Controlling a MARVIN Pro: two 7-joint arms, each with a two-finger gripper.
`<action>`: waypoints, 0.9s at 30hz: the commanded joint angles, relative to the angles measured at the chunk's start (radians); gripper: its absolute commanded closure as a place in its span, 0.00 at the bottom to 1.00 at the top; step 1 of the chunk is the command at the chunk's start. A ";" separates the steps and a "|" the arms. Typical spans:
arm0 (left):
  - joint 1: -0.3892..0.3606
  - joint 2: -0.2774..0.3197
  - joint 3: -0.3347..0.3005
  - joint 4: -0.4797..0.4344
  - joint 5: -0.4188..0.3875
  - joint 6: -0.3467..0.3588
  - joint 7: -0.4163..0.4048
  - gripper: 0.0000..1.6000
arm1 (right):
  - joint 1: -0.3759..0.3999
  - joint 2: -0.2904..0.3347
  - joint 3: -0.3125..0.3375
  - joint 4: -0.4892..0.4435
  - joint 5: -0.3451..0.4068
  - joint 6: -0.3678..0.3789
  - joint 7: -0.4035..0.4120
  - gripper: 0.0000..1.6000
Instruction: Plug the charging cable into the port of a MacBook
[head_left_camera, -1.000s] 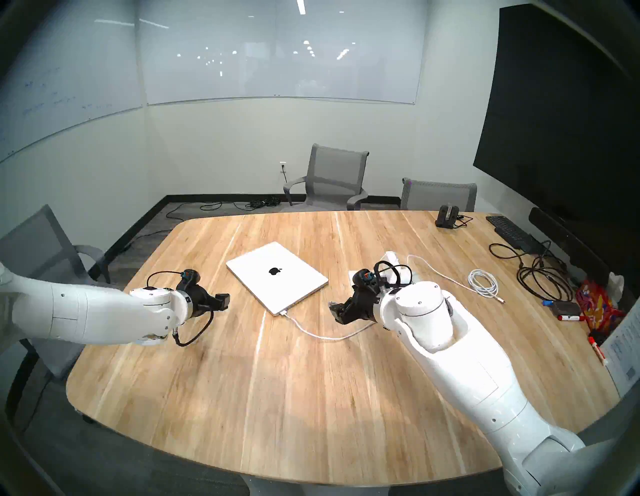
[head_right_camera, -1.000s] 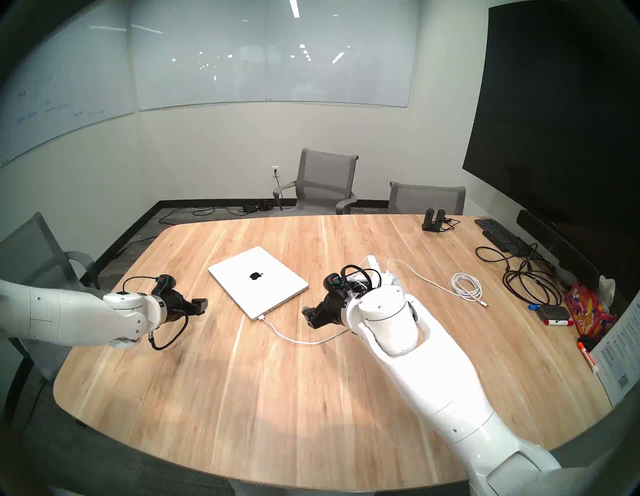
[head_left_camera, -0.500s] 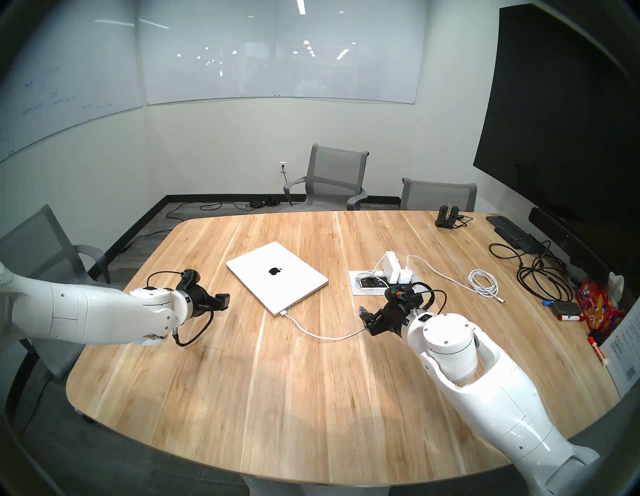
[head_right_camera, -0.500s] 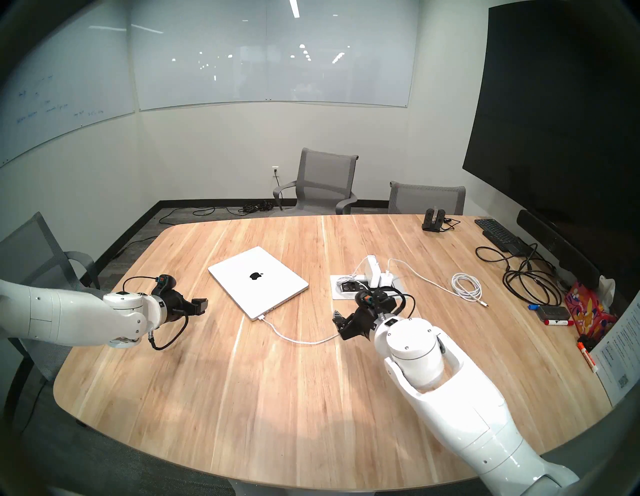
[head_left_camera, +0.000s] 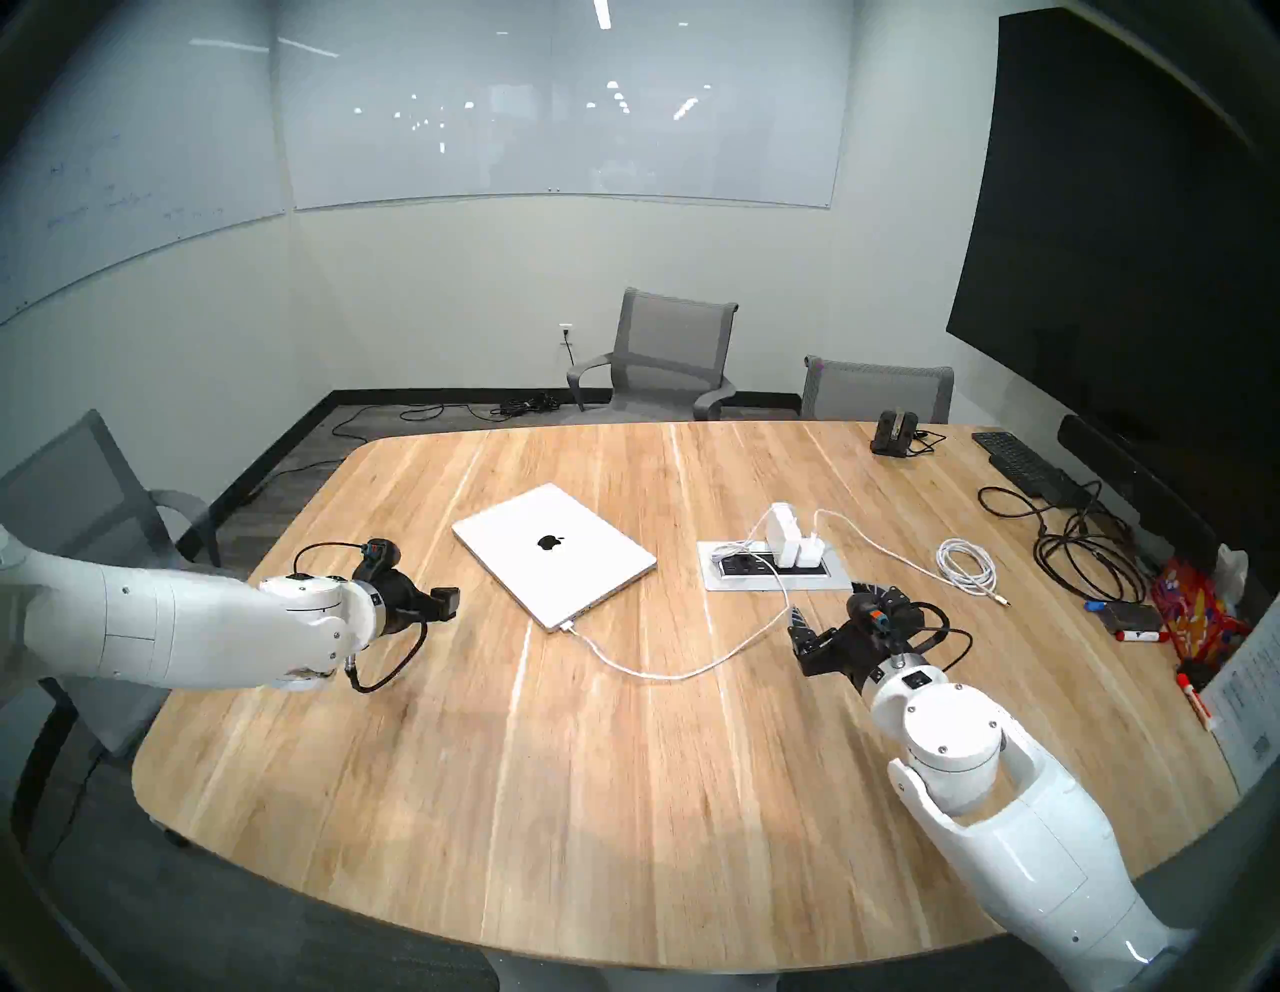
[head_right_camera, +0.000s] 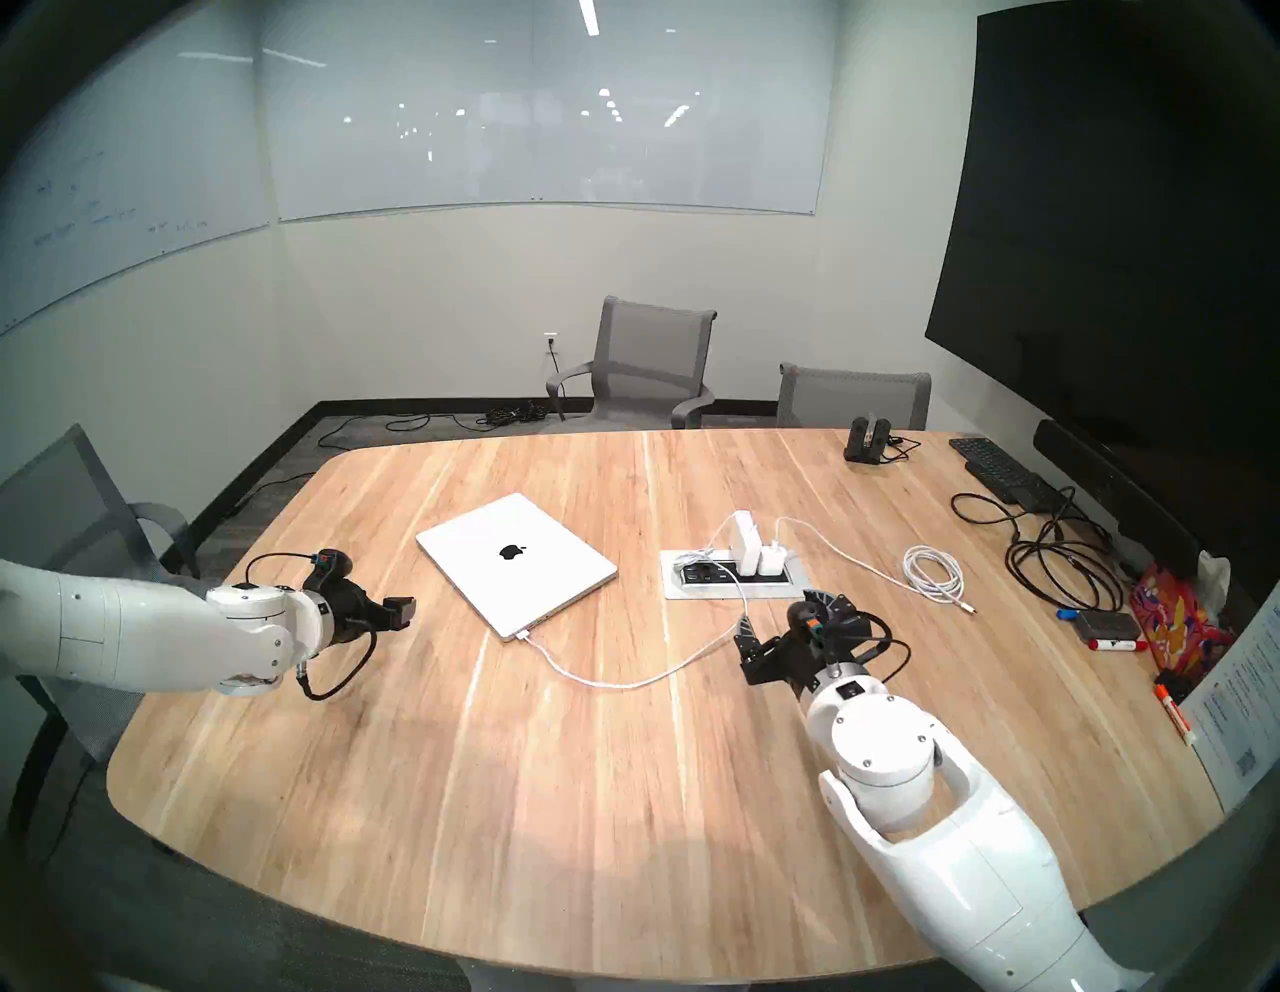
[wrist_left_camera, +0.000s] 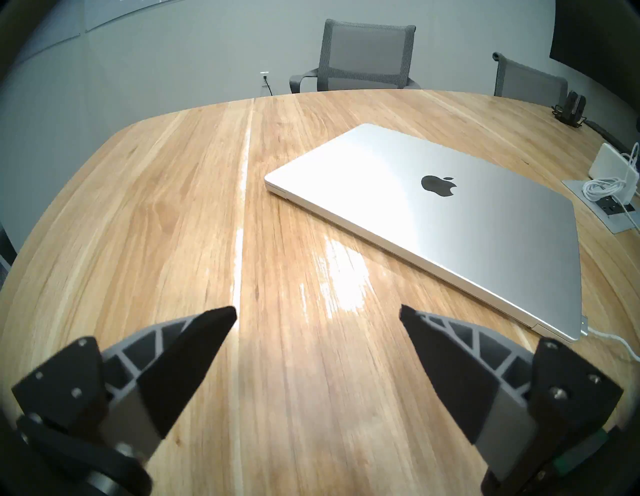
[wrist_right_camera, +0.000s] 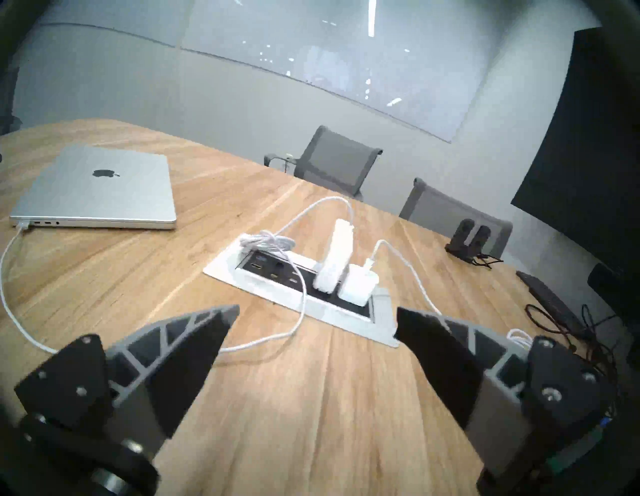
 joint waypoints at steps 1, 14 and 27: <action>-0.014 -0.002 -0.011 0.001 0.001 -0.003 0.000 0.00 | -0.088 0.006 0.067 -0.047 -0.010 -0.105 -0.007 0.00; -0.015 -0.002 -0.011 0.000 0.001 -0.003 0.000 0.00 | -0.134 -0.016 0.111 -0.014 -0.040 -0.295 0.031 0.00; -0.015 -0.002 -0.011 0.000 0.001 -0.003 0.001 0.00 | -0.136 -0.046 0.129 0.050 -0.057 -0.488 0.076 0.00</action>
